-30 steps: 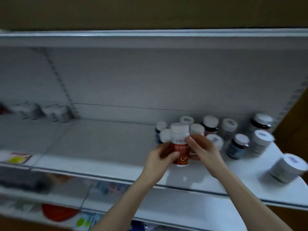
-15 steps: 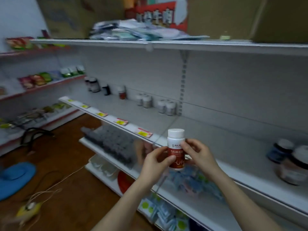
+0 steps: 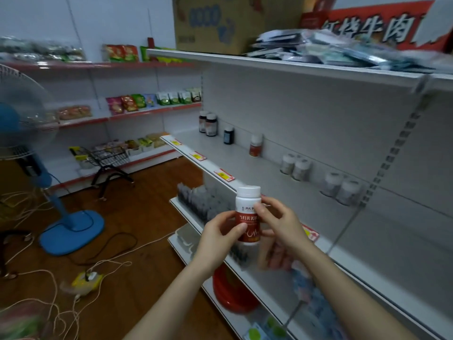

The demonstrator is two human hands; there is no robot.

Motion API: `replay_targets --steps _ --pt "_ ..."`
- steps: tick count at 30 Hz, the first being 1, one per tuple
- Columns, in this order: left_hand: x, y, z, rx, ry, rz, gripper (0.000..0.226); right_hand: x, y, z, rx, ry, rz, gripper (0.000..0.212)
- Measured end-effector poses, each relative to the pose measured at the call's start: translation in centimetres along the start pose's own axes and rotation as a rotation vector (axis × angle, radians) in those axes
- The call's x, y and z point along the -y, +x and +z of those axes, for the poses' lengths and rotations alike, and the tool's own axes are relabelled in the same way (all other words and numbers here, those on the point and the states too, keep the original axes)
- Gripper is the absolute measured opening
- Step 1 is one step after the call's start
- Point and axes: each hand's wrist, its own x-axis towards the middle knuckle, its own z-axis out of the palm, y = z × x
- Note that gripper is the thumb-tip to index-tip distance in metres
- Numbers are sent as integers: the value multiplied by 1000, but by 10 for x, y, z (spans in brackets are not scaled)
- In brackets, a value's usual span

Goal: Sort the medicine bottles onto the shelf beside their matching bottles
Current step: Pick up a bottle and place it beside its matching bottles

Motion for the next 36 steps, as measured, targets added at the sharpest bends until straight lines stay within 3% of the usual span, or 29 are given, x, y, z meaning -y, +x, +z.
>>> replay_targets --steps 13,19,24,28,33,36 --pt "31 215 -79 13 57 -67 35 -12 225 55 -2 -8 45 9" --pt "48 286 -108 111 -1 -88 31 -17 289 73 43 -47 95 17" --pt "72 356 -127 290 -15 -64 32 -27 330 77 72 -170 158 45" --pt "92 409 -132 438 10 -38 38 -34 351 79 -65 -250 231 62" --pt "107 442 -105 673 21 -9 39 -48 351 74 -328 -282 253 52" --pt "117 451 -77 724 44 11 39 -61 350 60 -457 -344 259 45"
